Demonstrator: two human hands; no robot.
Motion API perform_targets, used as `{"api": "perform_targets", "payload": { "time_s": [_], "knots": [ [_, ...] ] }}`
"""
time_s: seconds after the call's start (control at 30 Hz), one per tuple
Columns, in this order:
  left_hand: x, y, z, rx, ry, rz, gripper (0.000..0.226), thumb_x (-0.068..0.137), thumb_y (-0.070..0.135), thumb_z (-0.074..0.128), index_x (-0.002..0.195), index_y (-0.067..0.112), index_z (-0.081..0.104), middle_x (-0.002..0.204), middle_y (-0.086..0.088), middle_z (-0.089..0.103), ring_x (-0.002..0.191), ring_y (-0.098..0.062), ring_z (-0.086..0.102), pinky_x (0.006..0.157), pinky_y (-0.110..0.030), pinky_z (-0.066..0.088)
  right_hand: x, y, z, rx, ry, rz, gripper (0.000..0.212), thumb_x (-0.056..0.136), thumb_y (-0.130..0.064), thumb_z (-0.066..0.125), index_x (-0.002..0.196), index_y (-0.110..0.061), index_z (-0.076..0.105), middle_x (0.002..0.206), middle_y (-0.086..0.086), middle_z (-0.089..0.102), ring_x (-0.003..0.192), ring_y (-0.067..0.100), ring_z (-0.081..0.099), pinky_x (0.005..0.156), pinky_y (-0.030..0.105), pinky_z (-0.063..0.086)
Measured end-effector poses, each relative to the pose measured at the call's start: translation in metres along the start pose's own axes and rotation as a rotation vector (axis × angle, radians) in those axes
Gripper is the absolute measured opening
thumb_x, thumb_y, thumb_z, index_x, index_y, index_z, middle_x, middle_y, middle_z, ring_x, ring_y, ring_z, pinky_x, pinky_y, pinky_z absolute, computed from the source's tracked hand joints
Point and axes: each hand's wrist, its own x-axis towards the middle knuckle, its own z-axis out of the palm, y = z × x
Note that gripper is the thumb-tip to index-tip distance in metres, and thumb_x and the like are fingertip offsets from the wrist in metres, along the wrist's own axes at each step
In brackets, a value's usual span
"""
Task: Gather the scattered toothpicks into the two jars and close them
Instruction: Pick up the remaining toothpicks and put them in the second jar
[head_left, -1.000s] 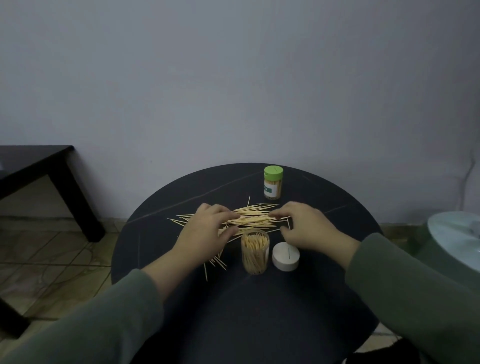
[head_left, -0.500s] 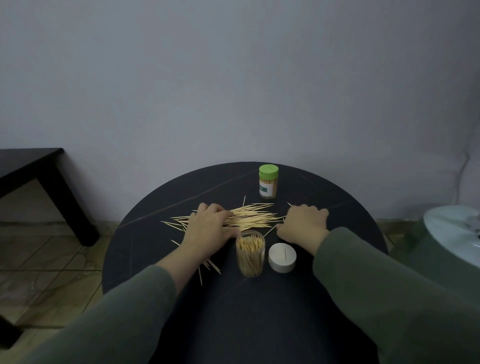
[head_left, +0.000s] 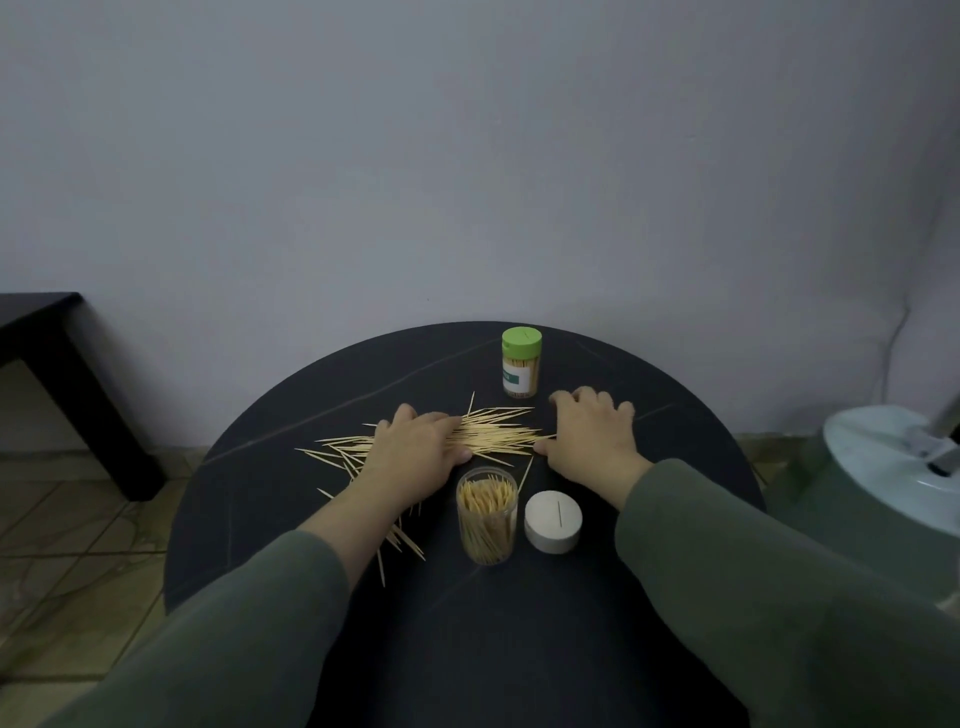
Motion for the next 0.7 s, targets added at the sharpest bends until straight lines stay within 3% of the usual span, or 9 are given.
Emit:
{"api": "perform_targets", "payload": {
  "time_s": [0.1,0.23,0.53,0.7],
  "knots": [
    [0.000,-0.001,0.000,-0.017,-0.006,0.014,0.053,0.096,0.051,0.044,0.145,0.032,0.035,0.148,0.011,0.040,0.129,-0.019,0.034,0.104,-0.044,0.031,0.002,0.001,-0.001,0.033,-0.104,0.077,0.075,0.090,-0.053,0.056,0.149,-0.016,0.027,0.143,0.010,0.044,0.132,0.030,0.039,0.107,0.049,0.031],
    [-0.001,0.001,0.000,0.000,0.044,0.066,0.050,0.097,0.047,0.046,0.144,0.032,0.037,0.143,0.011,0.046,0.125,-0.017,0.037,0.102,-0.040,0.033,0.000,-0.001,-0.001,-0.039,-0.077,0.014,0.059,0.094,-0.051,0.051,0.143,-0.019,0.041,0.136,0.007,0.053,0.129,0.028,0.042,0.104,0.047,0.032],
    [-0.004,0.001,-0.005,0.046,0.090,0.119,0.041,0.098,0.046,0.045,0.137,0.034,0.048,0.135,0.012,0.052,0.119,-0.015,0.040,0.096,-0.035,0.035,-0.005,-0.010,-0.002,-0.135,-0.115,-0.256,0.029,0.100,-0.024,0.045,0.127,-0.027,0.055,0.118,0.001,0.060,0.112,0.026,0.053,0.089,0.040,0.034],
    [-0.005,-0.005,-0.009,0.073,0.093,0.134,0.036,0.097,0.047,0.046,0.130,0.039,0.054,0.132,0.014,0.055,0.115,-0.014,0.041,0.093,-0.034,0.035,-0.008,-0.008,-0.007,-0.104,-0.032,-0.378,0.043,0.099,-0.022,0.049,0.140,-0.035,0.046,0.130,-0.001,0.057,0.116,0.022,0.045,0.097,0.042,0.031]
  ]
}}
